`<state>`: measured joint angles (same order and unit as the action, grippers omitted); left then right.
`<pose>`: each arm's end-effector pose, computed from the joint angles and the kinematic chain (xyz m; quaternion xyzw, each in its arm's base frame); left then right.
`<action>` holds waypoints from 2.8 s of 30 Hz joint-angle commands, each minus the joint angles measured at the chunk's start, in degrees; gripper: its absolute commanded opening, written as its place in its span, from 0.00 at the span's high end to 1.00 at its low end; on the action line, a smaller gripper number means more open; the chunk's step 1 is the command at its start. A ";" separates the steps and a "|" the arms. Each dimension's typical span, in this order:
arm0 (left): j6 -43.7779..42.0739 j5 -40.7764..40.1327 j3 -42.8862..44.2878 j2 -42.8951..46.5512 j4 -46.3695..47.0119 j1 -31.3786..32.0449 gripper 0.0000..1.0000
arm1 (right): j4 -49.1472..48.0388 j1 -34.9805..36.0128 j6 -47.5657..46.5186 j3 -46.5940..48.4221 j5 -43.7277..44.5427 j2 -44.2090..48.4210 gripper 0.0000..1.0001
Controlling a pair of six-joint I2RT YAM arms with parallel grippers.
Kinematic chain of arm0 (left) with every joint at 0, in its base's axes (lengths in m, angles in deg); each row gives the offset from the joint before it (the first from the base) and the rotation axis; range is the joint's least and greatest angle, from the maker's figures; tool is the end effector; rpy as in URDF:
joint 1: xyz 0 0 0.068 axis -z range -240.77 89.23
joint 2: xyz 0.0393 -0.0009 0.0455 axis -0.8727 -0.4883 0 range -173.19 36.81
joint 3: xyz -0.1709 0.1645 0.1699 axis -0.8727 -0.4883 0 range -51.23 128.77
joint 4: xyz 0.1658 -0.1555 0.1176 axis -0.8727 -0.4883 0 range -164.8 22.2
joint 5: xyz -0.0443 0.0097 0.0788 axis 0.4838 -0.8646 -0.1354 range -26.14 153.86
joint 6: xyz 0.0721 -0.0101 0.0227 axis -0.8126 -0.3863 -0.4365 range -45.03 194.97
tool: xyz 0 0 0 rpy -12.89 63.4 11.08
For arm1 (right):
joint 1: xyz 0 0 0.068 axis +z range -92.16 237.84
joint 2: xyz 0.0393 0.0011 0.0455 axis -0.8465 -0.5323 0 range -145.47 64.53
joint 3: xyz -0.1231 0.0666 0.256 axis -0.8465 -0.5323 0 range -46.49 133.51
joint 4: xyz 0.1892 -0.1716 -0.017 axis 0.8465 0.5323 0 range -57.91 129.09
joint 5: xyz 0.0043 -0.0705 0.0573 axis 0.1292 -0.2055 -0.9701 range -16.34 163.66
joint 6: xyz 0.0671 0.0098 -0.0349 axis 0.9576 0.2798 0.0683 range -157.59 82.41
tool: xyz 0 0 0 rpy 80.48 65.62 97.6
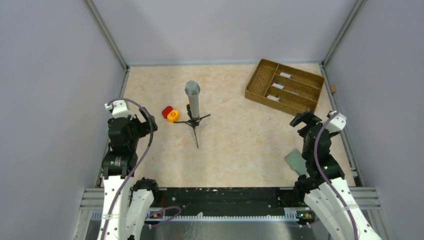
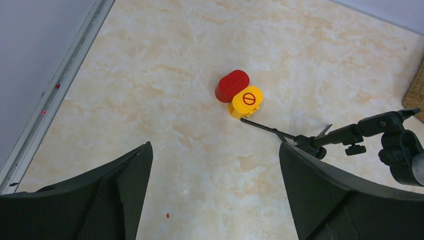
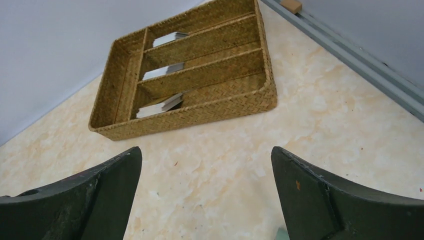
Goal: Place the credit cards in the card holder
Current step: Move the card holder to the center of the board.
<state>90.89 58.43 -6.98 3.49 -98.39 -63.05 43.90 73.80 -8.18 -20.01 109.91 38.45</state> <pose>0.1363 0.0114 0.3269 -0.1561 0.8020 -0.0298 0.5758 0.1333 -0.0015 0.2749 0.2817 0.7074 0.0100 0.6482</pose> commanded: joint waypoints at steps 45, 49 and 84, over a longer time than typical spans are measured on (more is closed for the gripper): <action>-2.04 1.74 -1.09 -0.56 2.73 0.11 0.01 | 14.49 0.74 29.62 3.46 -34.12 -34.42 0.19; -2.04 1.83 -1.05 -0.46 2.73 0.11 0.01 | 21.55 5.11 29.58 7.81 -26.66 -34.34 0.17; -2.30 2.36 -1.40 0.01 3.16 0.78 0.01 | 28.76 5.37 41.49 3.23 -35.52 -31.03 0.14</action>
<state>89.76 60.22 -7.88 3.32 -97.80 -62.49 80.73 71.55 27.88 -17.24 79.86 10.91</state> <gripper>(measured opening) 0.986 0.882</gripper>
